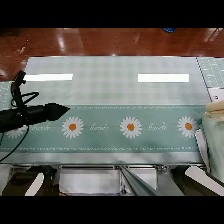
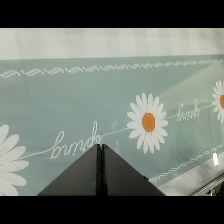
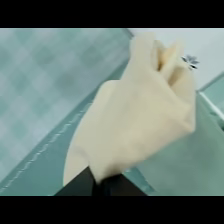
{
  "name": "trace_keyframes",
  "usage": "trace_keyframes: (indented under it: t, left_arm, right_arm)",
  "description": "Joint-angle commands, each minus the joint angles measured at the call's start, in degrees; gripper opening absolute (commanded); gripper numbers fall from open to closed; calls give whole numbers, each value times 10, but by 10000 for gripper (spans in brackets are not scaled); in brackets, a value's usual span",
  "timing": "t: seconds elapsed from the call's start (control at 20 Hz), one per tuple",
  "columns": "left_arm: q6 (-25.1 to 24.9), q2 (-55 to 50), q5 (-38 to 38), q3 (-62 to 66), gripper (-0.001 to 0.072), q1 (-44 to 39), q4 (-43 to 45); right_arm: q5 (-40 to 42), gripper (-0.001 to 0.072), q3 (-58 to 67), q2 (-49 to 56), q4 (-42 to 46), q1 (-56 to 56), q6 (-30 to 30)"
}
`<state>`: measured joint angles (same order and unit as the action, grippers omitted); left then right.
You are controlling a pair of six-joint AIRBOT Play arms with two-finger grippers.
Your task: Fold the shirts.
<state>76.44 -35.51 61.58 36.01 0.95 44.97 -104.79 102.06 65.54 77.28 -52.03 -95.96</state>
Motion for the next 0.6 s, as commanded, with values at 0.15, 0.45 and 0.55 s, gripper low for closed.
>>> trace_keyframes:
  t: [0.15,0.45,0.55]
  left_arm:
    - [-8,0,-17,0,22,0,0]
    - [-10,0,-27,0,22,0,2]
    - [-23,-3,-27,0,22,0,3]
  right_arm:
    - [-16,18,-215,-113,168,-130,34]
    - [-13,416,-393,-168,254,-143,17]
    - [6,415,-395,-167,243,-143,17]
